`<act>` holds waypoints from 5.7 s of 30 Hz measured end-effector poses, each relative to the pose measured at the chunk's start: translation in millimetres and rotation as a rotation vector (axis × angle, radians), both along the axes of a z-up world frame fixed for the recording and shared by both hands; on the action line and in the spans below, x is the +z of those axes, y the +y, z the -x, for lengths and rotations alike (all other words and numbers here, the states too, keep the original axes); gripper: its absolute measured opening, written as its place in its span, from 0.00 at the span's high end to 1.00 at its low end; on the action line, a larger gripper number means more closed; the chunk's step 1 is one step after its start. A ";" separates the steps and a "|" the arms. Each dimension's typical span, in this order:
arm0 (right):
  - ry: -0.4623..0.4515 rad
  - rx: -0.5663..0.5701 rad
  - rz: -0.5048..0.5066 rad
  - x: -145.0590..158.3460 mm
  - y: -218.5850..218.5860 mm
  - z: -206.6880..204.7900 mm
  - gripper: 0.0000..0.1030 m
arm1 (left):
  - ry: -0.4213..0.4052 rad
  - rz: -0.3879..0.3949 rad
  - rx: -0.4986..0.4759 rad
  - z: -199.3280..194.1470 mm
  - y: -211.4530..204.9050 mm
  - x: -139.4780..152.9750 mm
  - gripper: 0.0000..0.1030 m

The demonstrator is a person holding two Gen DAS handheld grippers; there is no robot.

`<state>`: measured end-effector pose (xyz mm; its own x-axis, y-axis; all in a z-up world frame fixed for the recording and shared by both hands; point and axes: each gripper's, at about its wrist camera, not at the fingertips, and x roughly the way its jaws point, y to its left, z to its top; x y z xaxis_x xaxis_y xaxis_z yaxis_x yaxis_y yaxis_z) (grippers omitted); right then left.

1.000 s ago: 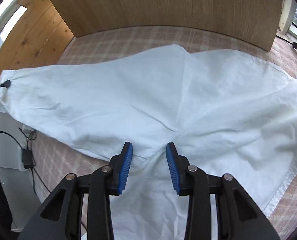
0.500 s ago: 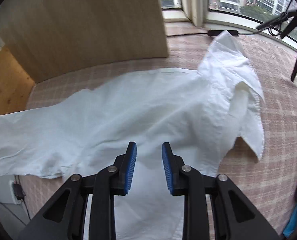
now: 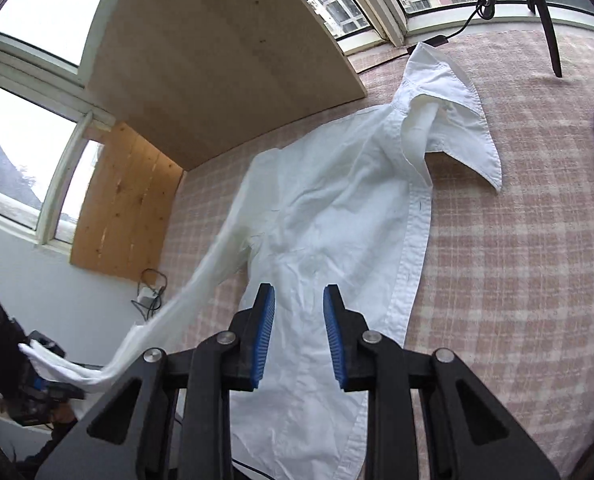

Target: Fold clothes

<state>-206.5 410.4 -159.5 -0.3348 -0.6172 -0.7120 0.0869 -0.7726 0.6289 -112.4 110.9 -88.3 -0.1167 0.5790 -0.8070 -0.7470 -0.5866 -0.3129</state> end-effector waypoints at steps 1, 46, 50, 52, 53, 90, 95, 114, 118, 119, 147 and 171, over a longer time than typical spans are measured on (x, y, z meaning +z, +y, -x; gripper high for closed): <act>0.010 0.011 0.012 8.2 7.7 -12.5 0.67 | -0.009 0.038 -0.020 -12.6 12.9 -14.8 0.95; 0.113 0.081 -0.261 35.1 69.6 87.9 0.64 | 0.005 0.202 0.414 97.2 -16.9 -10.7 0.65; -0.003 0.029 -0.259 -31.9 84.0 124.3 0.64 | -0.074 0.152 0.408 178.1 13.2 -48.0 0.65; -0.032 0.000 -0.291 -60.2 92.9 141.8 0.64 | -0.097 0.169 0.382 211.2 36.8 -75.8 0.65; -0.047 -0.014 -0.286 -72.3 98.7 151.2 0.64 | -0.116 0.178 0.365 223.6 47.9 -91.6 0.65; 0.290 0.092 -0.420 -51.0 62.6 219.6 0.82 | -0.239 -0.076 0.193 283.7 131.5 -191.4 0.63; 0.193 0.210 -0.285 -73.1 26.3 225.9 0.82 | -0.297 -0.070 0.185 289.2 154.0 -210.3 0.62; 0.164 0.326 -0.450 -86.9 -28.8 165.6 0.87 | -0.103 0.123 0.374 273.8 31.5 -193.4 0.61; 0.125 0.294 -0.557 -93.0 -26.9 164.8 0.97 | -0.103 0.148 0.410 274.8 25.4 -180.3 0.63; 0.135 0.249 -0.566 -84.3 -21.4 162.9 0.92 | -0.093 0.132 0.422 271.7 19.4 -170.7 0.63; 0.022 0.233 -0.242 -112.9 -30.6 99.5 0.85 | -0.208 0.133 0.457 280.9 22.3 -191.5 0.95; 0.036 0.137 -0.289 -102.3 4.7 134.3 0.85 | 0.034 0.128 0.520 202.9 -4.0 -103.4 0.79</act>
<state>-340.8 415.1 -261.8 -0.2911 -0.4321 -0.8536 0.2208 -0.8985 0.3795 -315.3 107.0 -191.8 -0.3890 0.3351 -0.8582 -0.3558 -0.9139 -0.1955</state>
